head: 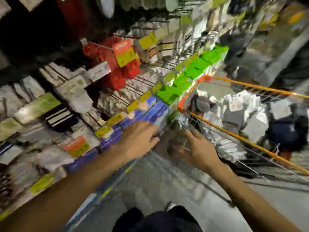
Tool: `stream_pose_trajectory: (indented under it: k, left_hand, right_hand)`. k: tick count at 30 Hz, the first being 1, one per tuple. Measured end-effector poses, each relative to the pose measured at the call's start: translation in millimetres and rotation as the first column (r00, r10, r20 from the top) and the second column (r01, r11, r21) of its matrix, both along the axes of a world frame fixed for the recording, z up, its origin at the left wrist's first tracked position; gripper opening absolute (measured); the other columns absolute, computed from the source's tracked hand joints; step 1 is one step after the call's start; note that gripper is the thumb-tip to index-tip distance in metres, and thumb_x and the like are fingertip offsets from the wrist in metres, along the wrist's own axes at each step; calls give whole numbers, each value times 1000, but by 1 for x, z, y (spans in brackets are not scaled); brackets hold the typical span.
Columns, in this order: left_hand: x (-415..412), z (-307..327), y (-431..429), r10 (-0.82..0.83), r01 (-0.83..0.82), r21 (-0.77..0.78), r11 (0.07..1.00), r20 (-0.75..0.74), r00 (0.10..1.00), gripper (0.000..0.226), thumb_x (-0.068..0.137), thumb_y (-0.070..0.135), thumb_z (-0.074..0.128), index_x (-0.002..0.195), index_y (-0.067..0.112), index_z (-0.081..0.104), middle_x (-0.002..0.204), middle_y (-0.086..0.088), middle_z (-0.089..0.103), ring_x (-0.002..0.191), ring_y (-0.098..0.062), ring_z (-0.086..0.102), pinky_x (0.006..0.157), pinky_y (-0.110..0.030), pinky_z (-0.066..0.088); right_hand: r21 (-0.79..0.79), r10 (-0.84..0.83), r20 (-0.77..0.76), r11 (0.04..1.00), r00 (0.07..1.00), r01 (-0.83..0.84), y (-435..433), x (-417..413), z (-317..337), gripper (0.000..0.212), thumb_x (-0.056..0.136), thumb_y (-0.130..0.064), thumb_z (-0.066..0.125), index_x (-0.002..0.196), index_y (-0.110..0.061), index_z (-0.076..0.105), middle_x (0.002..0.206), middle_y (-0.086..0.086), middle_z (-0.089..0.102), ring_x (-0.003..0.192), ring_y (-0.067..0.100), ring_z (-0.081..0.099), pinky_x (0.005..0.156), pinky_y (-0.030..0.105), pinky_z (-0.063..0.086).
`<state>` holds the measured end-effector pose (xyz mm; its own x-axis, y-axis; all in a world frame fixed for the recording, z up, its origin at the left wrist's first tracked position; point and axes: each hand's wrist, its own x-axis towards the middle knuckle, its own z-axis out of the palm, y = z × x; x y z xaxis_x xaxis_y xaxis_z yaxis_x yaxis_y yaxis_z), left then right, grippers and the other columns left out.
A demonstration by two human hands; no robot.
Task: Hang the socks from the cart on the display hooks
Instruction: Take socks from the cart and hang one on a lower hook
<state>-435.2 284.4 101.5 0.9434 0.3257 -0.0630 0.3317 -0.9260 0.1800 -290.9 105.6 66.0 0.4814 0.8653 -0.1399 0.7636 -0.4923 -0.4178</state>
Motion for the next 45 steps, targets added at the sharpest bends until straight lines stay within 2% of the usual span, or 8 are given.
stream_pose_trajectory:
  k: [6, 15, 23, 30, 35, 38, 41, 45]
  left_hand:
    - [125, -54, -32, -2, -10, -125, 992, -96, 995, 29, 99, 44, 52, 84, 21, 43, 89, -8, 64, 91, -32, 62, 66, -37, 40]
    - [289, -160, 0, 37, -95, -433, 896, -140, 989, 24, 95, 40, 59, 106, 19, 61, 104, -5, 65, 95, -26, 62, 76, -38, 53]
    - [399, -220, 47, 311, -400, -611, 683, -251, 916, 63, 93, 50, 61, 142, 16, 42, 143, -12, 49, 129, -33, 48, 102, -43, 41]
    - [455, -253, 57, 493, -608, -686, 399, -399, 773, 85, 95, 58, 53, 158, 11, 19, 162, -11, 26, 148, -30, 27, 118, -41, 24]
    - [484, -273, 62, 588, -710, -660, 245, -481, 650, 94, 89, 70, 51, 157, 12, 22, 162, -10, 26, 147, -31, 28, 120, -44, 25]
    - [500, -284, 63, 626, -742, -645, 183, -505, 594, 98, 83, 74, 56, 152, 9, 34, 156, -15, 36, 142, -33, 37, 117, -44, 30]
    - [510, -292, 64, 679, -763, -608, 219, -467, 567, 90, 75, 73, 66, 133, 5, 56, 140, -20, 54, 129, -37, 51, 108, -45, 42]
    - [509, -290, 62, 676, -767, -583, 269, -453, 581, 80, 81, 61, 71, 137, 6, 53, 143, -15, 51, 130, -35, 48, 105, -42, 42]
  right_hand:
    - [-98, -308, -17, 947, 951, 305, -40, 83, -45, 64, 92, -45, 63, 142, -13, 39, 132, 15, 54, 112, 39, 59, 78, 44, 47]
    - [-205, -611, -80, 783, 787, 587, -36, 198, -99, 47, 94, -42, 62, 127, -13, 47, 124, 14, 57, 110, 34, 58, 83, 40, 46]
    - [-220, -803, -145, 596, 579, 772, -11, 296, -128, 61, 93, -45, 63, 135, -5, 43, 134, 17, 50, 120, 36, 51, 96, 42, 43]
    - [-219, -887, -191, 455, 420, 863, 9, 366, -156, 85, 89, -52, 67, 148, -1, 31, 148, 20, 41, 136, 36, 41, 111, 43, 35]
    - [-218, -884, -276, 440, 378, 871, 9, 395, -175, 73, 81, -44, 78, 133, -4, 46, 135, 15, 55, 123, 33, 54, 101, 41, 44]
    - [-225, -884, -280, 440, 375, 869, -1, 409, -191, 70, 70, -58, 81, 115, -10, 56, 113, 8, 67, 105, 29, 64, 87, 43, 54]
    - [-250, -877, -347, 427, 331, 869, -8, 420, -199, 53, 74, -40, 86, 105, -9, 57, 97, 1, 66, 88, 22, 62, 73, 32, 45]
    - [-246, -852, -431, 429, 298, 869, -12, 427, -206, 55, 72, -38, 88, 109, -8, 59, 96, 1, 67, 87, 21, 64, 72, 33, 48]
